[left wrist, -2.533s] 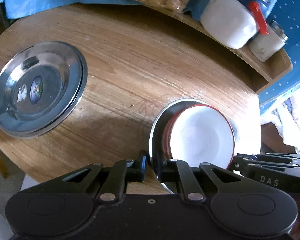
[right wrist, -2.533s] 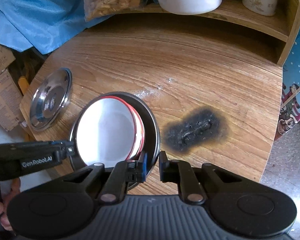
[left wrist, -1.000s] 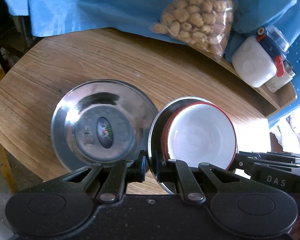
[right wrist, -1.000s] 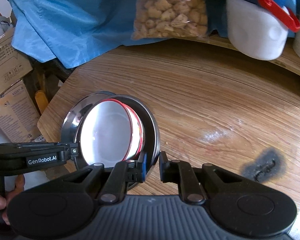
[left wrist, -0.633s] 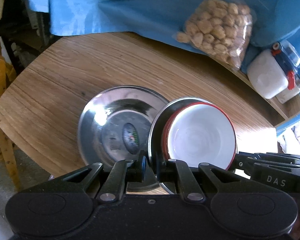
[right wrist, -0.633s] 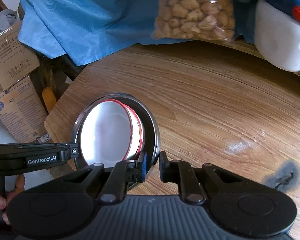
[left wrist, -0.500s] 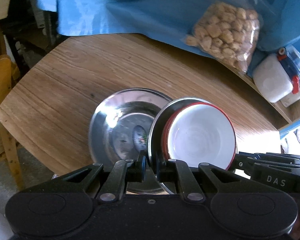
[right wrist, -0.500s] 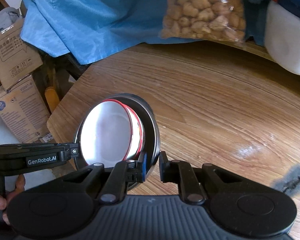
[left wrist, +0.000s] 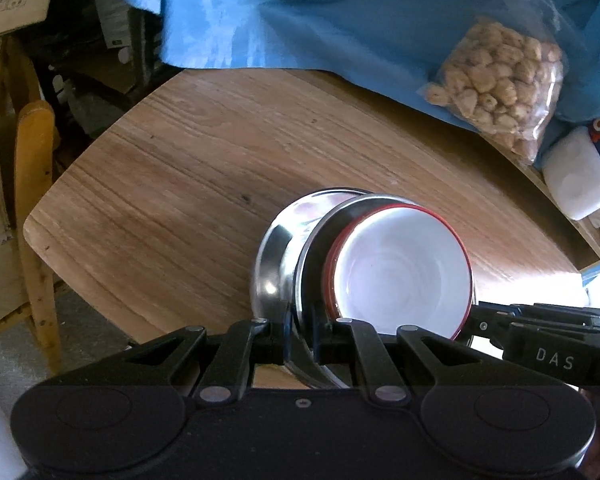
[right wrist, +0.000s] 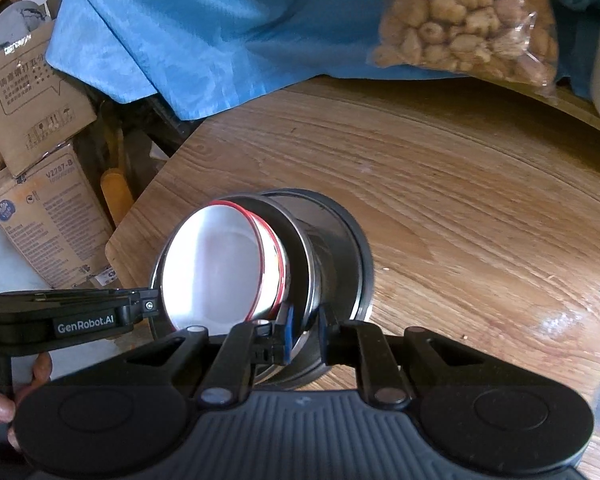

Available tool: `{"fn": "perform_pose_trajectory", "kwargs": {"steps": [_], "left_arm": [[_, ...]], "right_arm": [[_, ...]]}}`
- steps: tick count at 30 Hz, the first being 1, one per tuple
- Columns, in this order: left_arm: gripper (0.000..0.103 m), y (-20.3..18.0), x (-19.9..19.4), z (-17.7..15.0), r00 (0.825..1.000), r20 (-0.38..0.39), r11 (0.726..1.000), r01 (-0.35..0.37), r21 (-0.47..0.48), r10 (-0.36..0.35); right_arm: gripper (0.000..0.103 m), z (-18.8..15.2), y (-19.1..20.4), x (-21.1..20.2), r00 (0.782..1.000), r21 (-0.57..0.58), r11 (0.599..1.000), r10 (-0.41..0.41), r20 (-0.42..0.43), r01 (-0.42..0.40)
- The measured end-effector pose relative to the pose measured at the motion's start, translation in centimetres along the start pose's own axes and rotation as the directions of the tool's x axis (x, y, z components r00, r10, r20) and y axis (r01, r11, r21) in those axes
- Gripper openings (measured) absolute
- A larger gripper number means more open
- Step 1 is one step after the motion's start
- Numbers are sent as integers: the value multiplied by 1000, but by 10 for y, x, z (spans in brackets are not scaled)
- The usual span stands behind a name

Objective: Organize plates and bowls
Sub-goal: 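Lift the steel bowl with nested bowls and carry it over the plate stack, then lower the steel bowl onto the steel plates and open both grippers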

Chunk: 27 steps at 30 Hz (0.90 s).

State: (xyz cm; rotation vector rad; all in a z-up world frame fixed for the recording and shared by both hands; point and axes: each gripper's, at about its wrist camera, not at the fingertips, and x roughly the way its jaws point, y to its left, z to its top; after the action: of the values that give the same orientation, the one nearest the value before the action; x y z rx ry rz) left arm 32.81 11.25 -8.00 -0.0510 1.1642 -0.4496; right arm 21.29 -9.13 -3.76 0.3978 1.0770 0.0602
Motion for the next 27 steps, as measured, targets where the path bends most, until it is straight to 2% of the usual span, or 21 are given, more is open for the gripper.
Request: {"fn": "perform_pose_trajectory", "kwargs": {"steps": [6,27], "left_arm": [[8,10,3,4,1000,-9,1000,2,-16,-2],[8,11,16,18,999,-37,1000,20,-3,-20]], "right_arm": [[15,4,6,8,1000,-11,1000,-1,-14,1],[15,12,0,18,999,21,1000,-16,-37,17]]}}
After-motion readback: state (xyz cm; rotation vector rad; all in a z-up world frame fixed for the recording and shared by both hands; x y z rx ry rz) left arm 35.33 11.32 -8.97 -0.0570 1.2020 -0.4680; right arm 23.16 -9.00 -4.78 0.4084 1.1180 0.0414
